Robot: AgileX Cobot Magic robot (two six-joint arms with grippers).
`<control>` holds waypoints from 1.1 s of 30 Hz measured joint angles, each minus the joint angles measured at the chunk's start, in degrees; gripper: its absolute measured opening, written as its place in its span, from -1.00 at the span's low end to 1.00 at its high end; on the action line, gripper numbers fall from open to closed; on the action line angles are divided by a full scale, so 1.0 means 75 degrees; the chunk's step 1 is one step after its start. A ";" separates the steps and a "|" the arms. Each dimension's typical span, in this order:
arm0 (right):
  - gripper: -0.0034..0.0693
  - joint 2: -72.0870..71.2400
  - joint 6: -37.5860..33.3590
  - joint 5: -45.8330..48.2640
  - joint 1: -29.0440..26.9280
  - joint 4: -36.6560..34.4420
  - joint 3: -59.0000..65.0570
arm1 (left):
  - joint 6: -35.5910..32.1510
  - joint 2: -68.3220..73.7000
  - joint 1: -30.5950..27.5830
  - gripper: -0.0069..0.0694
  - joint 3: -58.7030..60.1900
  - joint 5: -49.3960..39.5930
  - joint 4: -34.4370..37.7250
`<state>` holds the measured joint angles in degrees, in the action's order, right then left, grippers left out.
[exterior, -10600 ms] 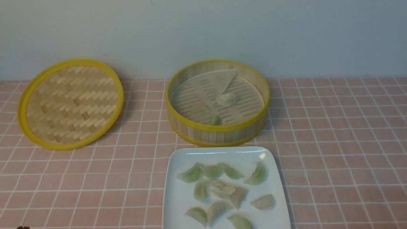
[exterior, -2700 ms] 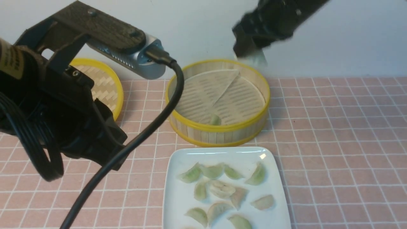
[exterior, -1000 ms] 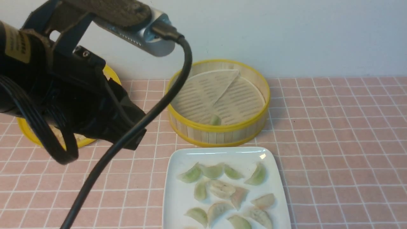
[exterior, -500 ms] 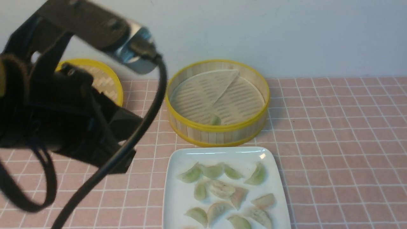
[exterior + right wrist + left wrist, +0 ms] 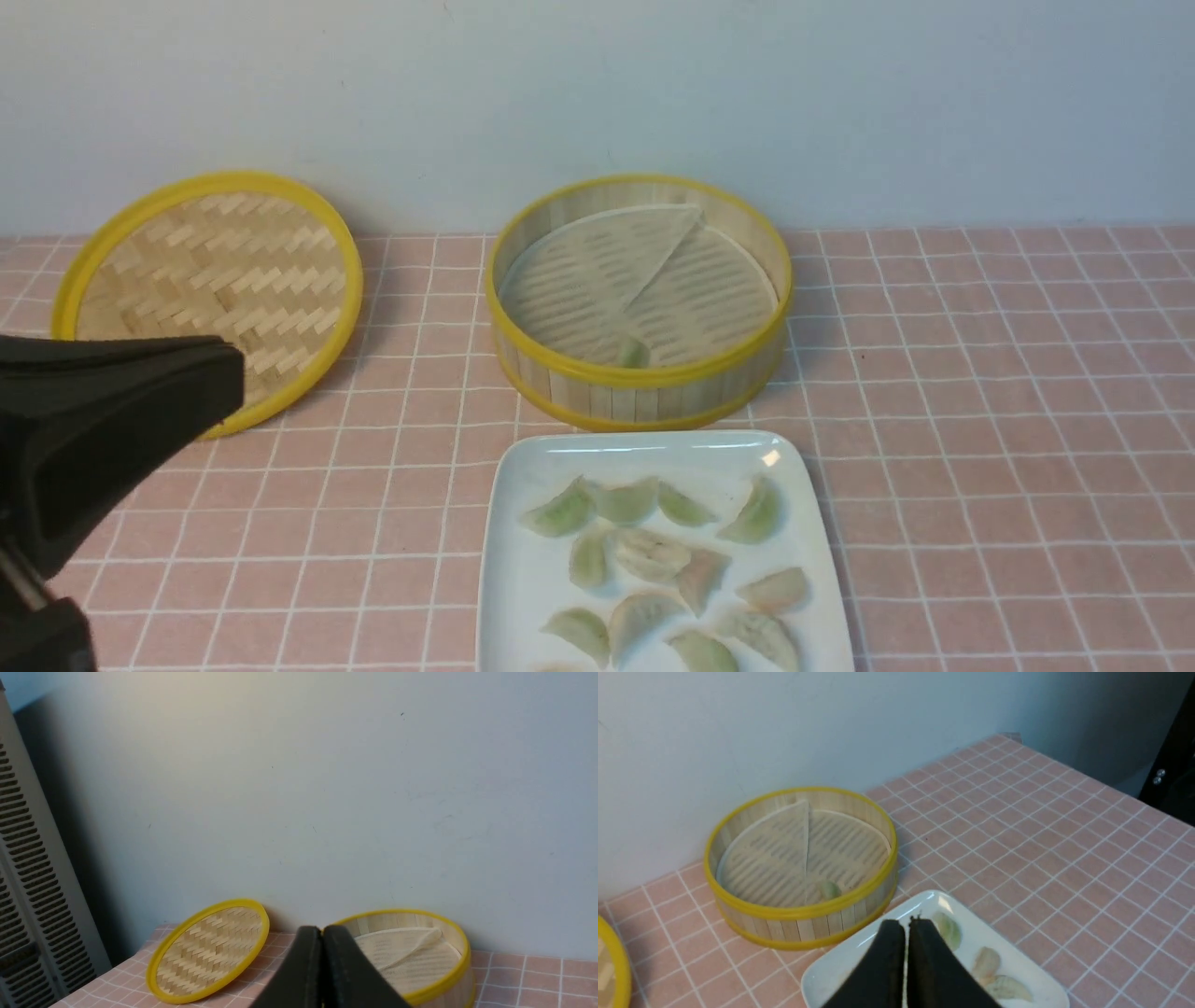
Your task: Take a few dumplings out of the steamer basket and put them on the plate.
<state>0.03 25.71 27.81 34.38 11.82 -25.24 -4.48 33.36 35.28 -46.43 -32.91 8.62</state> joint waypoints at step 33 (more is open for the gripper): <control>-0.94 0.0000 0.0000 -0.0005 0.0000 0.0007 0.0000 | -0.0031 -0.4523 -0.4460 -0.83 0.6256 0.2308 -0.0553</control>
<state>0.03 25.71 27.77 34.38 11.88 -25.24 -4.71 -0.56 1.83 0.49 -15.60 4.48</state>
